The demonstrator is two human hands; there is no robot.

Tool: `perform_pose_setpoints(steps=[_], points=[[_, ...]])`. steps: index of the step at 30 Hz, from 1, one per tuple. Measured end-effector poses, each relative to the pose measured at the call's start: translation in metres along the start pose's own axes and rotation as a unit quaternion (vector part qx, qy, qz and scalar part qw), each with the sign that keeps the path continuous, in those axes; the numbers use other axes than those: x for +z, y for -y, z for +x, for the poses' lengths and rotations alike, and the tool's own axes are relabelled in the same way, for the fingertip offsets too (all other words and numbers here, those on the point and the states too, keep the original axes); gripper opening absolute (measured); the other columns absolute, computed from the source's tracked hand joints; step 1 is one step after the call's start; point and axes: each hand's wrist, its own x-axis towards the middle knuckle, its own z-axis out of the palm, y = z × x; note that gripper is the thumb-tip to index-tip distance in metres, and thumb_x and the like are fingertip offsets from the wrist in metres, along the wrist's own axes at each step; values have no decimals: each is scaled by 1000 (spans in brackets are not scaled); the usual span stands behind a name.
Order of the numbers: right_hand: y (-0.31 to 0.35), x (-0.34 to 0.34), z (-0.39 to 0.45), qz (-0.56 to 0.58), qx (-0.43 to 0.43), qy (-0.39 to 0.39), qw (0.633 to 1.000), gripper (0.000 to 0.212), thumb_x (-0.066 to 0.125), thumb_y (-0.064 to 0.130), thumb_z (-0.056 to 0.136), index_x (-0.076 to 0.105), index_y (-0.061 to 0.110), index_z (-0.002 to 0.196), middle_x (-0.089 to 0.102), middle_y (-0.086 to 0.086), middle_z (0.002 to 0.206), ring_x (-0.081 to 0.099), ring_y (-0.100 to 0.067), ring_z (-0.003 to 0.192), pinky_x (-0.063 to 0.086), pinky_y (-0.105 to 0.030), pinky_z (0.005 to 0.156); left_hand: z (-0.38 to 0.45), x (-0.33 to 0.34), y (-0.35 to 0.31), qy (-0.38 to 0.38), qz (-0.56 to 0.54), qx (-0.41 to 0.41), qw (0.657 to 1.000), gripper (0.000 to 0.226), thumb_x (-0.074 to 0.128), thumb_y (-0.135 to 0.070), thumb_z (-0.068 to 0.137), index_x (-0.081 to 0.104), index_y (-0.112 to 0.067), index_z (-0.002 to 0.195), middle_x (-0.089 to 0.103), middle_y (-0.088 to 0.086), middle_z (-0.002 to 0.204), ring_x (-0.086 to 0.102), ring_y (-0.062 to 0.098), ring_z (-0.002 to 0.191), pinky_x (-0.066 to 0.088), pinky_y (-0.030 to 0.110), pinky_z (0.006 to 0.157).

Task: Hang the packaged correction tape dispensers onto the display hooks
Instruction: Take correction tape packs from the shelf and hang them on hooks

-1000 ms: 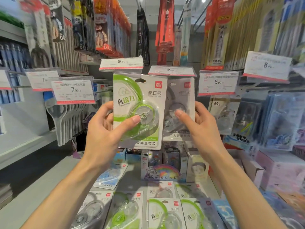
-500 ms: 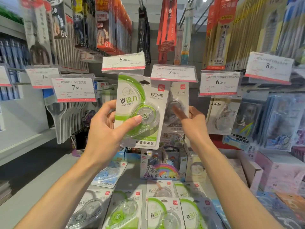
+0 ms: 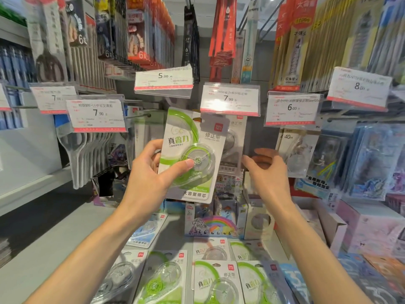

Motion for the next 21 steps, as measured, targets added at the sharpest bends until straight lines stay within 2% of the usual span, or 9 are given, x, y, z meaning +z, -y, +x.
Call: perform_pose_setpoints(steps=[2,3,6,8,10,12,13,17,21], points=[[3,-14,-12,5,-28,-23,999,36,77,39,89,59,23,116,67,8,92,63,7,77,49,-19,72,0,6,5,2,2,-10,1000,46,88,-17,74,64,-21,113,80,-7,103,76,12,93,58,19,72],[4,-19,-18,16,-38,-9,999,34,76,41,89,62,24,115,69,7,92,64,9,77,50,-20,73,1,11,8,3,3,-16,1000,45,88,-17,74,64,-21,112,80,-8,102,77,12,92,58,19,71],[15,-25,-35,22,-35,123,992,31,71,57,86,71,36,109,77,15,101,69,7,94,54,-17,82,5,27,15,7,5,-32,999,39,85,-14,78,64,-21,111,80,-6,99,77,12,89,58,21,71],[19,-22,-41,23,-31,176,984,30,74,55,85,74,36,108,78,22,104,71,6,98,54,-14,81,8,38,18,17,14,-34,999,37,84,-14,80,63,-21,110,80,-7,97,77,11,86,57,20,69],[20,-19,-41,54,-31,164,985,25,80,40,87,77,27,108,80,16,102,73,2,96,55,-13,80,10,46,17,30,27,-22,999,34,83,-16,83,63,-23,109,79,-14,97,75,3,85,55,14,69],[18,-20,-37,108,-14,133,985,23,80,28,89,74,20,109,82,10,100,76,-2,93,55,-11,76,15,45,12,21,62,10,998,31,81,-21,86,63,-29,111,75,-24,101,70,-7,92,51,7,75],[16,-21,-35,134,-3,125,983,24,78,25,90,71,18,112,82,7,100,77,-5,93,56,-11,75,18,43,7,7,75,28,997,31,79,-24,88,63,-28,114,74,-22,104,68,-9,96,50,6,80],[6,-26,-28,172,8,100,980,22,71,19,97,60,20,116,83,11,97,77,-2,91,54,-9,71,34,37,-19,-20,50,63,997,19,71,-26,94,66,-23,112,74,-8,104,71,4,96,57,26,85],[2,-24,-25,170,-12,99,980,20,68,19,100,60,16,118,82,11,101,77,-3,94,53,-9,73,38,47,-43,21,-14,67,997,7,64,-20,98,66,-17,105,77,-2,82,70,13,74,59,26,69]])
